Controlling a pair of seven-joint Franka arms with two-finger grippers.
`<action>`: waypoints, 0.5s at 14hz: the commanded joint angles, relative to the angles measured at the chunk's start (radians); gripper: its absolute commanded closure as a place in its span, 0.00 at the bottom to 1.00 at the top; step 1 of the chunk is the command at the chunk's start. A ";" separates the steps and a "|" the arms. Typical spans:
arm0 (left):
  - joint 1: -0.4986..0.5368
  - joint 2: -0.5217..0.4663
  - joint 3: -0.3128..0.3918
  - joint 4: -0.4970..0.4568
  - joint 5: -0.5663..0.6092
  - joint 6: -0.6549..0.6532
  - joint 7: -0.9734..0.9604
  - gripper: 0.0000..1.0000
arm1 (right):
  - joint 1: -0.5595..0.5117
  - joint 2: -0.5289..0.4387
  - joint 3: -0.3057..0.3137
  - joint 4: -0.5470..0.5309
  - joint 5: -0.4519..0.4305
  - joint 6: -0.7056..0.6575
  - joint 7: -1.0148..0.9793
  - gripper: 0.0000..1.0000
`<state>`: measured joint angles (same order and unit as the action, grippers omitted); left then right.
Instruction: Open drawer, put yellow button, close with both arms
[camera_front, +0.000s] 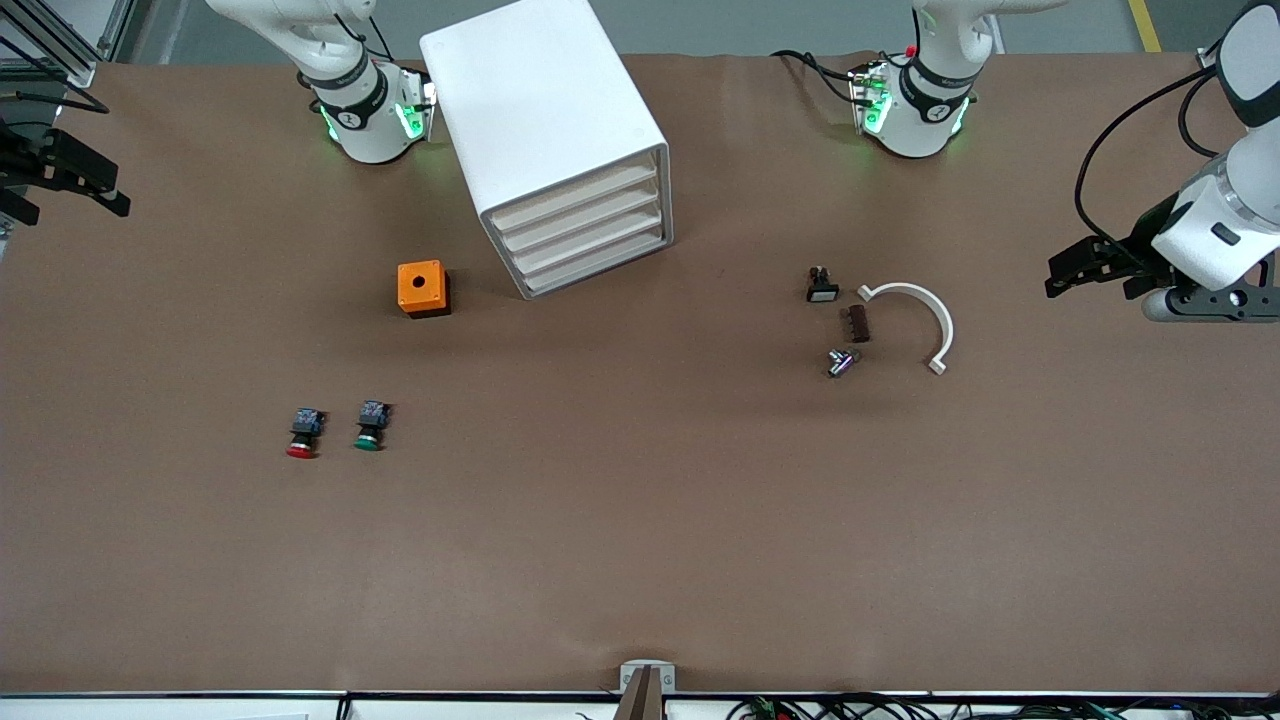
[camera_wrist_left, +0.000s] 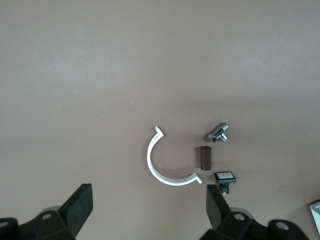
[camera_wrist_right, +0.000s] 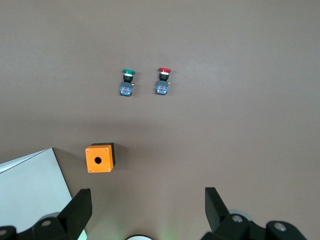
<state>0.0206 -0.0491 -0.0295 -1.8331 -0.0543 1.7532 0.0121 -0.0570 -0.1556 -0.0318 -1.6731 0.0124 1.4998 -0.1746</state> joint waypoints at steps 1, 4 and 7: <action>-0.025 -0.018 0.030 -0.003 0.014 0.005 0.014 0.00 | -0.018 -0.019 0.010 -0.014 -0.005 0.002 -0.014 0.00; -0.018 -0.017 0.028 0.011 0.014 0.005 0.014 0.00 | -0.014 -0.021 0.015 -0.013 -0.006 -0.001 0.009 0.00; -0.011 -0.018 0.028 0.040 0.014 0.002 0.009 0.00 | -0.012 -0.019 0.015 -0.013 -0.005 0.000 0.063 0.00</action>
<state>0.0152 -0.0501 -0.0110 -1.8054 -0.0543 1.7593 0.0121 -0.0570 -0.1556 -0.0285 -1.6731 0.0125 1.4998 -0.1408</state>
